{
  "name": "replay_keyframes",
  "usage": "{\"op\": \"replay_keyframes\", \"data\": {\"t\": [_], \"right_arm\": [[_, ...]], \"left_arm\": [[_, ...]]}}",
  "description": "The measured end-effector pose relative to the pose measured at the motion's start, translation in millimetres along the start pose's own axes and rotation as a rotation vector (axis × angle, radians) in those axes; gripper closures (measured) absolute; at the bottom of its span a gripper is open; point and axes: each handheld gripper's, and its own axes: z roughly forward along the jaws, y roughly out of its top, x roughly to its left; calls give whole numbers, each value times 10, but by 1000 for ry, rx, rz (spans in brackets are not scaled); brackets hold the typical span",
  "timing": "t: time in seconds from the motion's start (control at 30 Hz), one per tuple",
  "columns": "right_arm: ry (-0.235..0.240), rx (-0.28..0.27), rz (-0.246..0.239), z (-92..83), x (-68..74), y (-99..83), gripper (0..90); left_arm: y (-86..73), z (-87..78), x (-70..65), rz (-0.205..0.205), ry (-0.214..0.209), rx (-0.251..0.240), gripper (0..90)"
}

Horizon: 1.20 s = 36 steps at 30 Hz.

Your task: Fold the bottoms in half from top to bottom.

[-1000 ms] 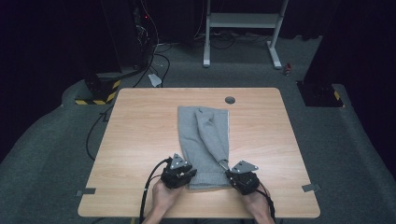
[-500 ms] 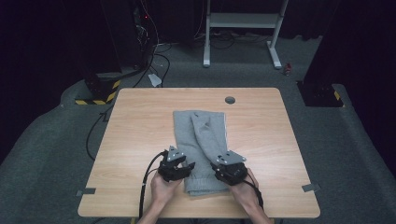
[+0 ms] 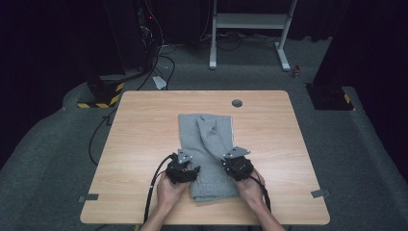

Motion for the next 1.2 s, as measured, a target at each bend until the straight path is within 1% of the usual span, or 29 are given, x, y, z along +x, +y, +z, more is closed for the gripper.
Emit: {"op": "replay_keyframes", "data": {"t": [0.07,0.1,0.13,0.17,0.23,0.27,0.33,0.37,0.43,0.47,0.5,0.53,0.57,0.63,0.67,0.7,0.77,0.8,0.87,0.97,1.03,1.1,1.13,1.2], "right_arm": [[-7,-10,45,-20,-136,-37,818],[-5,-7,78,-16,-207,-72,817],[-2,2,110,4,-278,-120,817],[-5,23,132,36,-339,-174,814],[-20,87,124,127,-406,-258,801],[-20,105,116,149,-422,-274,787],[-55,99,110,104,-425,-249,716],[-70,86,114,65,-413,-229,690],[-94,41,88,-24,-364,-187,670],[-97,12,75,-69,-315,-170,667],[-90,-15,46,-106,-265,-158,667],[-88,-27,19,-128,-202,-150,672],[-96,-27,-23,-128,-138,-144,685],[-105,1,-104,-75,-20,-149,707],[-100,10,-123,-36,18,-163,720],[-78,21,-121,6,34,-182,735],[-38,53,-90,111,22,-235,759],[-24,53,-86,140,9,-267,773],[-8,47,-69,104,10,-305,778],[19,54,-84,7,63,-389,777],[39,55,-95,-64,97,-453,777],[50,52,-100,-124,128,-508,774],[64,50,-98,-144,131,-520,764],[84,35,-83,-184,124,-509,725]], "left_arm": [[-34,2,17,-14,-8,-19,412],[-47,3,24,-12,-10,-29,409],[-56,3,25,-13,-12,-34,408],[-62,4,26,-11,-12,-39,407],[-64,8,26,-9,-12,-43,404],[-65,9,30,-8,-14,-43,403],[-67,7,27,-12,-12,-43,402],[-67,8,22,-12,-11,-45,403],[-66,8,29,-10,-14,-43,402],[-66,8,28,-9,-13,-44,402],[-66,8,27,-9,-12,-44,402],[-66,8,25,-11,-11,-43,402],[-66,8,22,-13,-11,-44,402],[-67,8,21,-13,-10,-44,400],[-68,8,21,-15,-10,-44,400],[-69,6,20,-15,-6,-46,400],[-78,-4,9,-19,-4,-44,400],[-85,-13,5,-16,-5,-43,400],[-118,-45,-23,-11,-20,-46,400],[-192,-122,-91,-1,-43,-44,397],[-247,-181,-148,-1,-59,-47,396],[-296,-234,-189,1,-80,-48,397],[-301,-253,-190,6,-86,-44,404],[-267,-283,-157,-9,-92,-38,427]]}}
